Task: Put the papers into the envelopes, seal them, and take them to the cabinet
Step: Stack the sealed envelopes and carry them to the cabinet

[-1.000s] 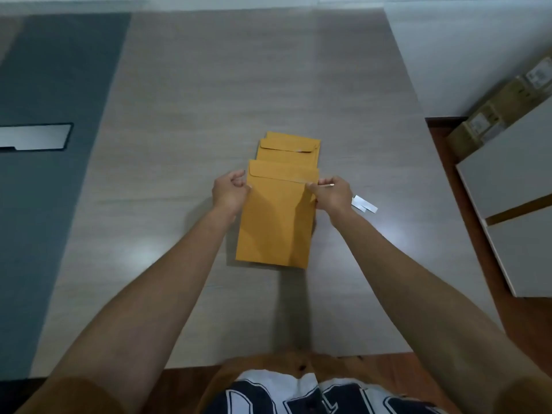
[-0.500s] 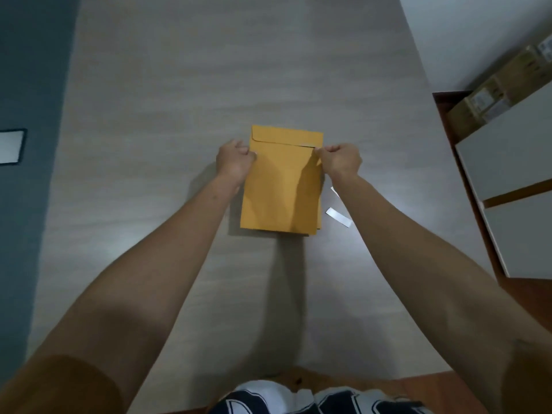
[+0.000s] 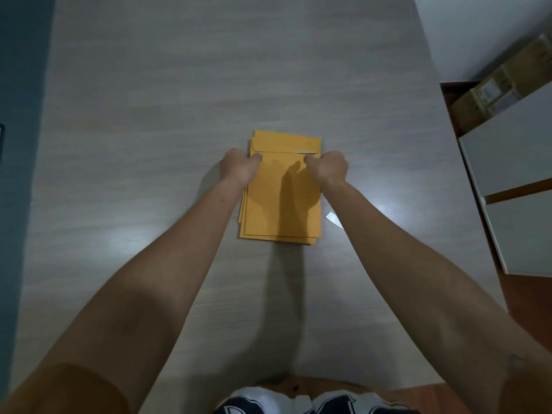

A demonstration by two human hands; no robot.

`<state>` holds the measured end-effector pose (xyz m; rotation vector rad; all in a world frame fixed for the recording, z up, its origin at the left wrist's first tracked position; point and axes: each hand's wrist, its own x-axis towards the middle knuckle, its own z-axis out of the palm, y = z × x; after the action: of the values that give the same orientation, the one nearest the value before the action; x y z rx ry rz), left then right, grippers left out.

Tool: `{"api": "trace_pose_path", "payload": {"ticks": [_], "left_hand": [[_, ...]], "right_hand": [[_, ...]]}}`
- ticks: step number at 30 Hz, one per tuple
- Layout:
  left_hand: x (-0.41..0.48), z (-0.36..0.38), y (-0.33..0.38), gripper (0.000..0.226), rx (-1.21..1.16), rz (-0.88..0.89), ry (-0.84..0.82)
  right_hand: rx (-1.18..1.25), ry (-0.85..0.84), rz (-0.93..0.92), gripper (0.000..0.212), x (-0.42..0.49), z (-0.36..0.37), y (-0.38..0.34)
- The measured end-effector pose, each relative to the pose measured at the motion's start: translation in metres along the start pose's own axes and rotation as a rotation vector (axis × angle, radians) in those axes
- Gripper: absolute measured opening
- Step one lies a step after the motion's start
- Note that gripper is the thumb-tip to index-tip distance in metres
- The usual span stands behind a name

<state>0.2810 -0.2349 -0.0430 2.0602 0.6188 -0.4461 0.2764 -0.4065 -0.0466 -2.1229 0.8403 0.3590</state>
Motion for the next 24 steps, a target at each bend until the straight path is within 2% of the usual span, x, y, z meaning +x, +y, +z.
{"api": "trace_pose_path", "payload": {"ticks": [2, 7, 13, 19, 24], "left_hand": [[0.002, 0.0, -0.005, 0.027, -0.034, -0.023, -0.002], [0.001, -0.007, -0.022, 0.042, -0.126, -0.111, 0.002], [-0.015, -0.017, -0.04, 0.027, -0.417, -0.155, -0.089], [-0.053, -0.029, -0.064, 0.031, -0.551, -0.051, -0.068], [-0.092, -0.044, -0.079, 0.036, -0.647, 0.121, -0.052]], "right_hand": [[-0.003, -0.021, 0.012, 0.046, -0.001, 0.002, -0.001], [0.021, -0.076, 0.013, 0.038, -0.007, 0.011, 0.004], [0.192, -0.153, 0.0, 0.049, -0.032, 0.016, 0.006], [0.343, -0.134, -0.064, 0.045, -0.073, 0.022, 0.018], [0.439, -0.086, -0.285, 0.034, -0.112, 0.015, 0.031]]}}
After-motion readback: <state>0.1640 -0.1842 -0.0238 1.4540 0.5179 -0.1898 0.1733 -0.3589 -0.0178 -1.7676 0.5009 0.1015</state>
